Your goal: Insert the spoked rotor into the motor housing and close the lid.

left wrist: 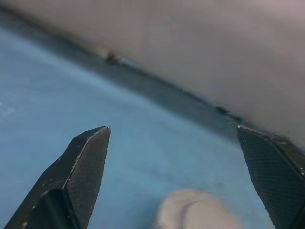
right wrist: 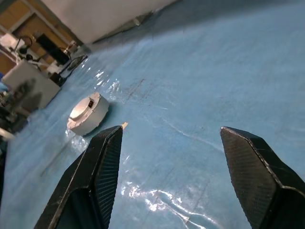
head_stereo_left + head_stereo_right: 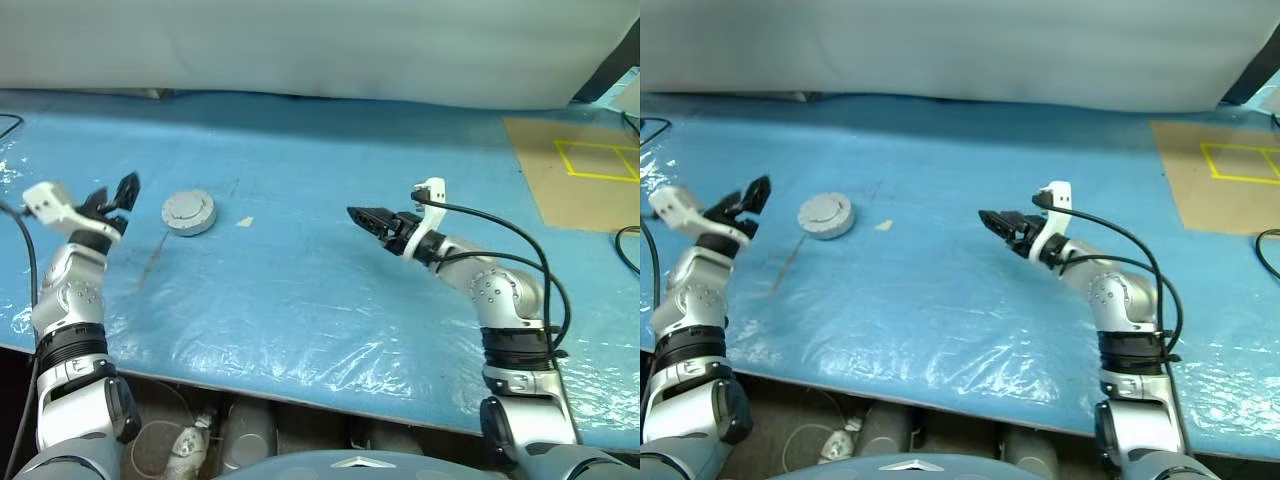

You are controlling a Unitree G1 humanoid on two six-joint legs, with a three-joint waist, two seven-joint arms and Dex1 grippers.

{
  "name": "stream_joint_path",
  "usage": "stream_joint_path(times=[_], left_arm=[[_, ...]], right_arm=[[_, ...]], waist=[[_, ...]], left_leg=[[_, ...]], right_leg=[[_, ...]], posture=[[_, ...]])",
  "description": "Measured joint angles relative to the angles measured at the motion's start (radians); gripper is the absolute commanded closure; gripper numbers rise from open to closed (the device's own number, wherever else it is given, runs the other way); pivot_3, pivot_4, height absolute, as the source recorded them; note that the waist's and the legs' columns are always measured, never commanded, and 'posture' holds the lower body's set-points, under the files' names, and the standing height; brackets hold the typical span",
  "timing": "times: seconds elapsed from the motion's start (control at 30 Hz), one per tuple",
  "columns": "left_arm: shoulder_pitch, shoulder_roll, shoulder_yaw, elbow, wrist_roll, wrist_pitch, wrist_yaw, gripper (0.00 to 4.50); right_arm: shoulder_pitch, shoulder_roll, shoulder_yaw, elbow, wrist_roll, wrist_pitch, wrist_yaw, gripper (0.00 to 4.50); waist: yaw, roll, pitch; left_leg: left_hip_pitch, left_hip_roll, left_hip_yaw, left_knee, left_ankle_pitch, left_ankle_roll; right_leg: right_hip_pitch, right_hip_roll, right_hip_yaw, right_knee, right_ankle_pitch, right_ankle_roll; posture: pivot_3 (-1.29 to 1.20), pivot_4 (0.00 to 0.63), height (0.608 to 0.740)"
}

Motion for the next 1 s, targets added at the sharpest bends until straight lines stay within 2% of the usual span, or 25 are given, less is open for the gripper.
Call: stream_joint_path(times=[0.17, 0.23, 0.37, 0.43, 0.67, 1.0], left_arm=[[0.021, -0.024, -0.204, -0.362, -0.078, 0.183, -0.104, 0.04], [0.050, -0.036, -0.297, -0.443, -0.072, 0.216, -0.143, 0.04], [0.113, -0.045, -0.481, -0.521, 0.031, 0.193, -0.212, 0.04], [0.119, -0.072, -0.526, -0.518, 0.081, 0.165, -0.219, 0.04], [0.119, -0.089, -0.549, -0.519, 0.107, 0.144, -0.261, 0.04], [0.118, -0.063, -0.548, -0.511, 0.110, 0.167, -0.298, 0.04]], right_arm=[[-0.042, -0.083, 0.106, -0.039, -0.122, -0.095, 0.092, 1.08], [-0.042, -0.097, 0.138, -0.037, -0.168, -0.127, 0.109, 1.08], [-0.042, -0.127, 0.194, -0.033, -0.261, -0.187, 0.139, 1.08], [-0.040, -0.132, 0.212, -0.033, -0.287, -0.201, 0.157, 1.08], [-0.022, -0.135, 0.240, -0.036, -0.326, -0.210, 0.190, 1.08], [0.001, -0.171, 0.242, -0.061, -0.389, -0.254, 0.233, 1.08]], waist=[[-0.004, 0.000, 0.000], [-0.008, 0.000, 0.000], [-0.018, 0.000, 0.000], [-0.022, 0.000, 0.000], [-0.028, 0.000, 0.000], [-0.028, 0.000, 0.000]], left_leg=[[0.001, 0.000, 0.002, 0.000, 0.000, 0.000], [0.001, 0.000, 0.003, -0.001, 0.000, 0.000], [0.001, 0.000, 0.003, -0.002, 0.000, 0.000], [0.001, 0.000, 0.003, -0.002, 0.000, 0.000], [0.001, 0.000, 0.003, -0.001, 0.000, 0.001], [0.001, 0.000, 0.003, 0.000, 0.000, 0.001]], right_leg=[[0.000, 0.000, 0.002, 0.000, 0.000, 0.000], [-0.002, 0.001, 0.003, 0.000, 0.000, 0.000], [-0.003, 0.001, 0.003, 0.000, 0.000, -0.001], [-0.003, 0.001, 0.003, 0.000, 0.000, -0.001], [-0.002, 0.001, 0.003, 0.001, 0.000, -0.001], [-0.002, 0.001, 0.003, 0.001, -0.001, -0.002]], posture=[[0.00, 0.150, 0.740], [0.00, 0.150, 0.740], [0.00, 0.150, 0.740], [0.00, 0.150, 0.740], [0.00, 0.150, 0.740], [0.00, 0.150, 0.740]])
